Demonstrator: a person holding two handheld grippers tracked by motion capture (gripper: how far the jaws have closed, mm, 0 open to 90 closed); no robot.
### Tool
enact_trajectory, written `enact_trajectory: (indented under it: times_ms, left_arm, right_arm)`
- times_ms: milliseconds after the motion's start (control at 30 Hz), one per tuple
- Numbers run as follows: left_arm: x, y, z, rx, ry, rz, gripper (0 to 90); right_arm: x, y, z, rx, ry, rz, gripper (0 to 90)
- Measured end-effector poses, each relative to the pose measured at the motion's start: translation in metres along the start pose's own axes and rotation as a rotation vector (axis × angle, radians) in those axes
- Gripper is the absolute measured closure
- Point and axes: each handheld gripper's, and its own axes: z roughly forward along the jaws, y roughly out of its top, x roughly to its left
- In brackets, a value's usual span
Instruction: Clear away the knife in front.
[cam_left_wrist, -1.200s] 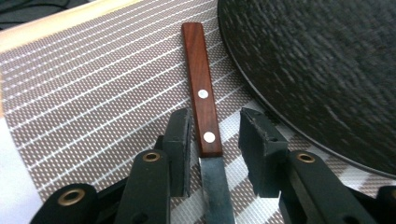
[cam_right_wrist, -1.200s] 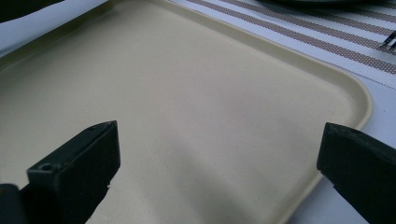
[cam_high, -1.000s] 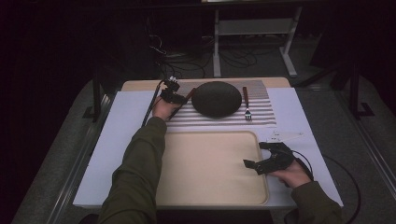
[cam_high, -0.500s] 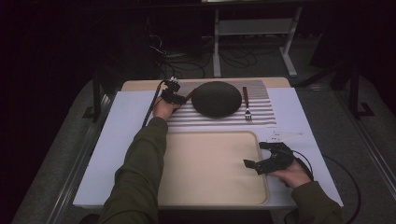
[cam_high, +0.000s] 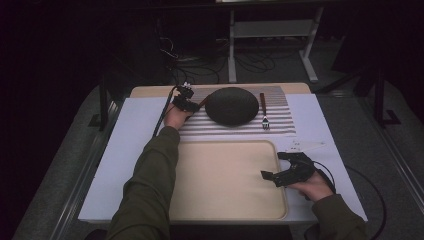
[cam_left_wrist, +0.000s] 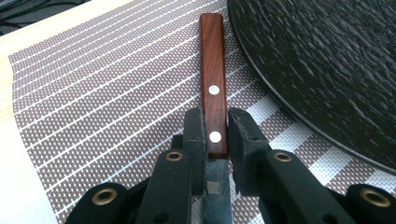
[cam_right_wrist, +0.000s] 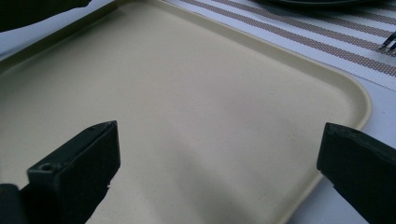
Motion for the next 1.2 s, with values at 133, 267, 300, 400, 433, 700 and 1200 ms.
enact_trajectory:
  times_ms: [133, 267, 300, 400, 433, 700, 1200]
  left_arm:
    - [0.000, 0.000, -0.001, 0.004, -0.008, -0.013, 78.1]
    - [0.000, 0.000, -0.005, 0.015, -0.002, -0.010, 78.1]
    - [0.001, 0.001, -0.007, 0.019, -0.001, -0.010, 78.1]
    - [0.003, 0.002, -0.013, 0.024, 0.005, -0.006, 78.2]
    - [0.003, 0.002, -0.016, 0.026, 0.005, -0.003, 78.1]
    - [0.006, -0.001, -0.045, 0.015, 0.001, -0.039, 78.1]
    - [-0.009, -0.032, -0.114, -0.027, -0.023, -0.064, 78.1]
  right_arm:
    - [0.000, 0.000, 0.000, -0.003, 0.004, -0.002, 0.0]
    - [0.000, 0.000, -0.001, -0.007, 0.003, 0.005, 0.0]
    - [-0.001, 0.000, -0.001, -0.007, 0.002, 0.004, 0.0]
    - [0.000, 0.000, -0.001, -0.007, 0.002, 0.003, 0.0]
    - [0.000, 0.000, -0.001, -0.007, 0.002, 0.002, 0.0]
    - [0.000, 0.000, 0.000, -0.007, 0.002, -0.006, 0.0]
    - [0.002, 0.002, 0.001, 0.000, -0.007, -0.013, 0.0]
